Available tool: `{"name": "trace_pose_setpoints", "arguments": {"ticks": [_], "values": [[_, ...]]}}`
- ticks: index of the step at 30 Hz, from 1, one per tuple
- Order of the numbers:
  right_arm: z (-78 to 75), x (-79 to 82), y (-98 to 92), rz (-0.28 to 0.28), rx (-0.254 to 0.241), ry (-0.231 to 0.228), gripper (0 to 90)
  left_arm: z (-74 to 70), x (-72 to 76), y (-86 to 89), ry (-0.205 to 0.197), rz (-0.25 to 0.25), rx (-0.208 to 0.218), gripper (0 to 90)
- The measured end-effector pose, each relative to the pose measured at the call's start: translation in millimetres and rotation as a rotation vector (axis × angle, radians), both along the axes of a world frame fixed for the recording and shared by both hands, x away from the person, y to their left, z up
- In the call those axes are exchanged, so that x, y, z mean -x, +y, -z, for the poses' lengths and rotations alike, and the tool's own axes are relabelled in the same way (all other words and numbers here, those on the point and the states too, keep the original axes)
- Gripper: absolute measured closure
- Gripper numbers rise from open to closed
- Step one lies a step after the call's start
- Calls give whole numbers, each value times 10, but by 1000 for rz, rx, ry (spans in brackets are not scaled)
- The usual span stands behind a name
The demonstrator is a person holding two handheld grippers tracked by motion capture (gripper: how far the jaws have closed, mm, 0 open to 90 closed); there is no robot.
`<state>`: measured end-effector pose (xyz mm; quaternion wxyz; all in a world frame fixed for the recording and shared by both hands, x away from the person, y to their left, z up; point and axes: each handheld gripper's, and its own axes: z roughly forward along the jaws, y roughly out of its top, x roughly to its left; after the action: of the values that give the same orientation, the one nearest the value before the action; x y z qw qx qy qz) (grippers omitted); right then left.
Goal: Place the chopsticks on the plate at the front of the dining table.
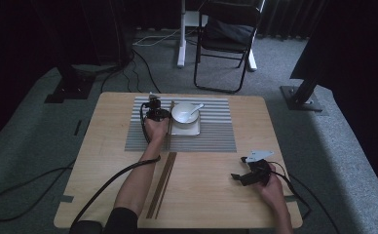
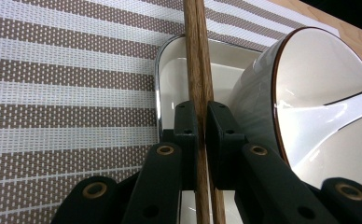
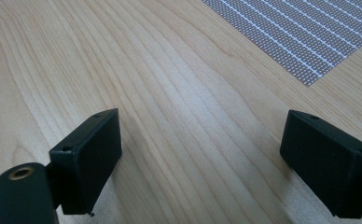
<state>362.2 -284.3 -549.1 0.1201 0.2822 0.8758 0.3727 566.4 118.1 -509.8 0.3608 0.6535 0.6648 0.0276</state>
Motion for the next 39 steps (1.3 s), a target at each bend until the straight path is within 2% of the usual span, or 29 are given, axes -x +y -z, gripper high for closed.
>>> {"name": "trace_pose_setpoints", "arguments": {"ticks": [15, 21, 27, 29, 33, 39], "values": [[0, 0, 0, 0, 0, 0, 121, -25, 45, 16, -3, -1, 14, 816], [0, 1, 0, 0, 0, 0, 121, -83, 137, 61, -28, 9, -42, 822], [0, 1, 0, 1, 0, 1, 121, -62, 227, 128, -36, 25, -94, 823], [0, 1, 0, 1, 0, 1, 121, -57, 241, 127, -40, 26, -100, 822], [0, 0, 0, 1, 0, 1, 121, -38, 319, 82, -57, 51, -150, 813], [0, 0, 0, 0, 0, 1, 121, -23, 393, 25, -69, 66, -177, 792]]}}
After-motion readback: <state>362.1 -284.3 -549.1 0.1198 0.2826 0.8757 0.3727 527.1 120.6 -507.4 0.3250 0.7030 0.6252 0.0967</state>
